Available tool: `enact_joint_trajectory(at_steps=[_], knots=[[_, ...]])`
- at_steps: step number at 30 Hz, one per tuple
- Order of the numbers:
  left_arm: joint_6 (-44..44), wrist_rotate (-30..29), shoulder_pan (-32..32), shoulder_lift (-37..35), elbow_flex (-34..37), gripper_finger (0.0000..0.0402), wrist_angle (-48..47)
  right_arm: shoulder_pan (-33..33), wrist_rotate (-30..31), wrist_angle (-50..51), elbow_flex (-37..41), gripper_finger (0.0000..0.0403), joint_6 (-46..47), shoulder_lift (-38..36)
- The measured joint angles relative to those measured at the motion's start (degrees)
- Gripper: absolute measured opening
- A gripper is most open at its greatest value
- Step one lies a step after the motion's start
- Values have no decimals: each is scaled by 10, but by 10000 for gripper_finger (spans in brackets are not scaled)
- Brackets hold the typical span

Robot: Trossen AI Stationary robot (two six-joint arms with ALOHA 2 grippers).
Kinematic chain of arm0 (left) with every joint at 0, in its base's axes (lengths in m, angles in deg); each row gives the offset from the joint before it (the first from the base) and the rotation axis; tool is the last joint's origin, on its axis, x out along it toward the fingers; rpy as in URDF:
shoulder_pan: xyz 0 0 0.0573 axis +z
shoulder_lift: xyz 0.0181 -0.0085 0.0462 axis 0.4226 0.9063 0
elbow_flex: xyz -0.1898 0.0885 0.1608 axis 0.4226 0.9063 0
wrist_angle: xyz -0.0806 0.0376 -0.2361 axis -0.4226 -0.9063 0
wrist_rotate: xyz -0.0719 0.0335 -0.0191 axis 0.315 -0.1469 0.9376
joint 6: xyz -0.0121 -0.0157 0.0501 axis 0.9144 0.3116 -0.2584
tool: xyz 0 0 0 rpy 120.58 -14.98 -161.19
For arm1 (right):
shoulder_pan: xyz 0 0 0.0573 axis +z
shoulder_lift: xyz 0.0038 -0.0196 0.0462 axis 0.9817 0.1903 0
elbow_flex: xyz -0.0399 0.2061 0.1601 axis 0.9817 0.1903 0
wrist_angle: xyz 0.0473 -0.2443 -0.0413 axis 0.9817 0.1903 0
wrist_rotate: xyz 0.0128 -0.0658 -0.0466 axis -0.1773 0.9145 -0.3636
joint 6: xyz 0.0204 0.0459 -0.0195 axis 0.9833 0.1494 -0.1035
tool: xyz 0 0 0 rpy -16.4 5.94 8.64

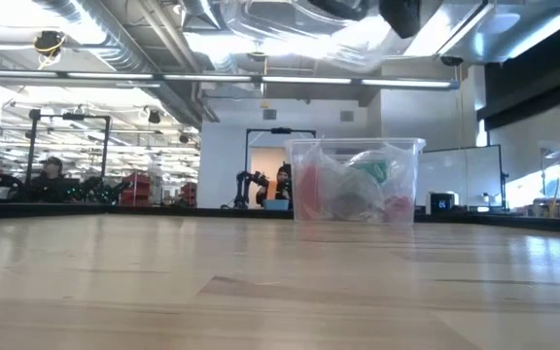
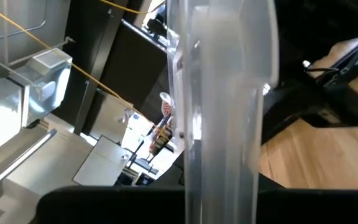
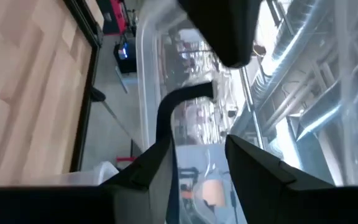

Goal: Roll bandage
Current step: Close the transparent bin

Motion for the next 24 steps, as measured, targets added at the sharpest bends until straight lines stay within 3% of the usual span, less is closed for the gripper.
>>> enact_joint_trajectory(at_steps=[8, 24], knots=[[6, -23, -18, 0, -10, 5, 1, -24, -15, 49, -5, 156, 9, -1], [30, -21, -31, 0, -32, 6, -1, -42, -37, 56, -4, 156, 36, -1]])
